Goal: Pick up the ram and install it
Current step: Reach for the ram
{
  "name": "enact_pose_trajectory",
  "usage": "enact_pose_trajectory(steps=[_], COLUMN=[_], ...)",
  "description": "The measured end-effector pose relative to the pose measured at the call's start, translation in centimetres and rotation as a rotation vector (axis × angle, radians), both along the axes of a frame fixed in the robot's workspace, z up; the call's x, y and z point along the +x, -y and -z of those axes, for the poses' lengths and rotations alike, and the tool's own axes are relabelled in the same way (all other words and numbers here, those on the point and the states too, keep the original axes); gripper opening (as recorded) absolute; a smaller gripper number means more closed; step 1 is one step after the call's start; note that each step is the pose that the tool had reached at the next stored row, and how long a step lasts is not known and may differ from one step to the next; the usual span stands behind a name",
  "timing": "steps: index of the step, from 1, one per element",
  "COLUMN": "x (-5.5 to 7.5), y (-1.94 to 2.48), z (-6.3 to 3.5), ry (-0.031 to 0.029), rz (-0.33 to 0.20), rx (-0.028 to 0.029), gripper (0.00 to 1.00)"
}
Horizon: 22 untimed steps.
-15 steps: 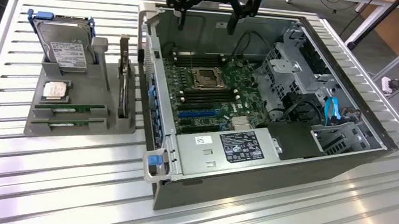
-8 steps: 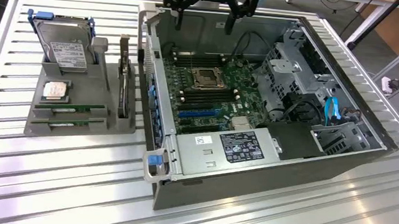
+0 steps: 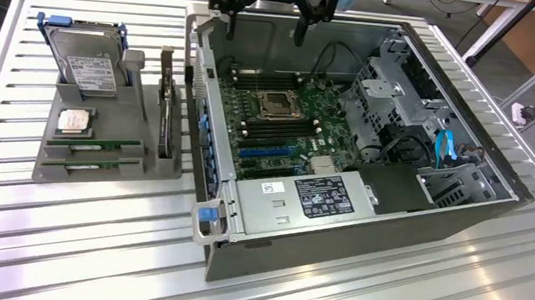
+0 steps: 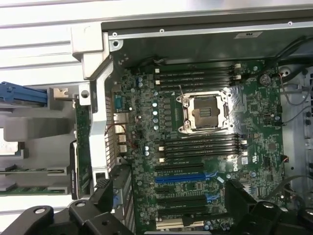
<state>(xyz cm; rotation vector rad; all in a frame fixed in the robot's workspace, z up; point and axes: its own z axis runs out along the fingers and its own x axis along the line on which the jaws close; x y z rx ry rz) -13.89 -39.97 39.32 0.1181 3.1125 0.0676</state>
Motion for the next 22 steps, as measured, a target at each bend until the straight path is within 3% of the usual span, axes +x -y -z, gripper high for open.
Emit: enact_pose_trajectory(steps=[22], x=[-3.9], y=[0.51], z=[0.06], ry=[0.0001], rz=[0.0], rx=[0.0001], gripper=[0.99])
